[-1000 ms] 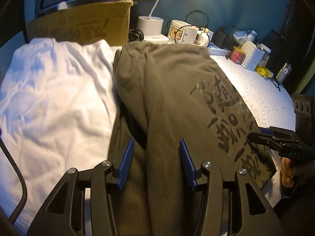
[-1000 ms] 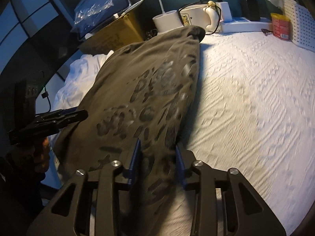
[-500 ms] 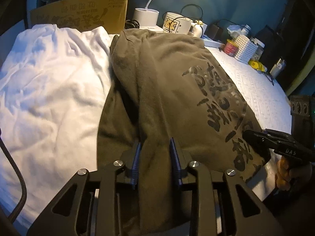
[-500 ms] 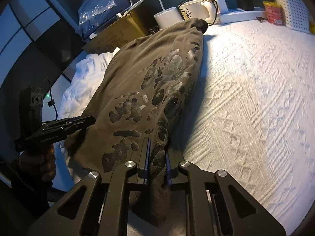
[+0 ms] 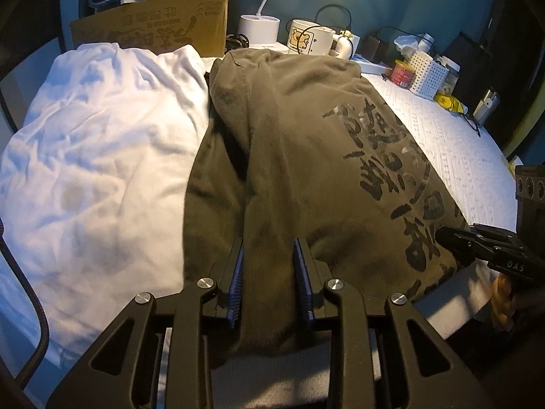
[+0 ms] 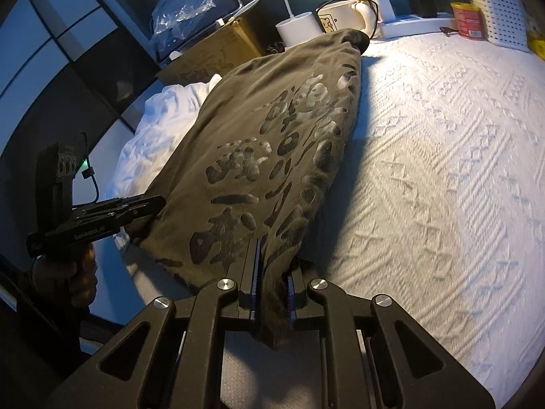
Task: Fold small clothes
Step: 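Open both grippers and pull them back from the folded shirt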
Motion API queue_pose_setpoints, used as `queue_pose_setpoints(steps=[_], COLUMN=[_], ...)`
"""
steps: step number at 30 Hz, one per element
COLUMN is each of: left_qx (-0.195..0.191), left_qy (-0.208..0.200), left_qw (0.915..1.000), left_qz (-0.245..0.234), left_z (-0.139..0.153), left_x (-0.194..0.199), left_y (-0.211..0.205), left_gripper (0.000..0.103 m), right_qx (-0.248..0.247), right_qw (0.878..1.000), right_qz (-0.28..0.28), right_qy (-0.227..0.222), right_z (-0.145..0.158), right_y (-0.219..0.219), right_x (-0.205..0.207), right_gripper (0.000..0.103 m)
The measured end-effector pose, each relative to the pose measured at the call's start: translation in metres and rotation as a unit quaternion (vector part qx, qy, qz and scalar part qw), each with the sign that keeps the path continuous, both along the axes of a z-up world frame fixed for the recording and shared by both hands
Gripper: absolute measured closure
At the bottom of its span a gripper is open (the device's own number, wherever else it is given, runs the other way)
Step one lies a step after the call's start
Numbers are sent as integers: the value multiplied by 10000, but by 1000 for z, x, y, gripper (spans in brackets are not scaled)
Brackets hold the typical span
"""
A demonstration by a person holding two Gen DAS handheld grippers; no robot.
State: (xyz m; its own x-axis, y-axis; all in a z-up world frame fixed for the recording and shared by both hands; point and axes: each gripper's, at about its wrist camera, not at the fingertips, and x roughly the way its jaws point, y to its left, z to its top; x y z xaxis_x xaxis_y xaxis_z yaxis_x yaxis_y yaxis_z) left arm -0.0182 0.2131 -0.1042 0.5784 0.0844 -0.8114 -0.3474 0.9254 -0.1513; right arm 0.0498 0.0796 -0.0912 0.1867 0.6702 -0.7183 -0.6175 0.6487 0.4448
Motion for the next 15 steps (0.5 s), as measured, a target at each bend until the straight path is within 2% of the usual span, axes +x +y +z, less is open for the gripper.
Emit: queue_pose_setpoints(steps=[11,12,14,15], left_qx=[325,347,374,409], left_qy=[-169,-174,-235,-290], left_qw=[9991,9990,9986,9982], left_qz=[-231,-242,-285,-323], left_z=[22,23,25,27], left_x=[-5,-4,-4,-4], left_y=[-28,-31,-37,-41], left_gripper=[75,72,56,44], right_qx=[-87,-95,-95,-93], right_qw=[9998,9998,9997,9996], right_qz=[-158,-174,-223,-249], right_qy=[-50,-57,-56,-69], right_z=[5,6,7,8], right_y=[-23,-26,-33,-36], right_x=[-19,-21,-24,-26], right_gripper=[88,88,88,88])
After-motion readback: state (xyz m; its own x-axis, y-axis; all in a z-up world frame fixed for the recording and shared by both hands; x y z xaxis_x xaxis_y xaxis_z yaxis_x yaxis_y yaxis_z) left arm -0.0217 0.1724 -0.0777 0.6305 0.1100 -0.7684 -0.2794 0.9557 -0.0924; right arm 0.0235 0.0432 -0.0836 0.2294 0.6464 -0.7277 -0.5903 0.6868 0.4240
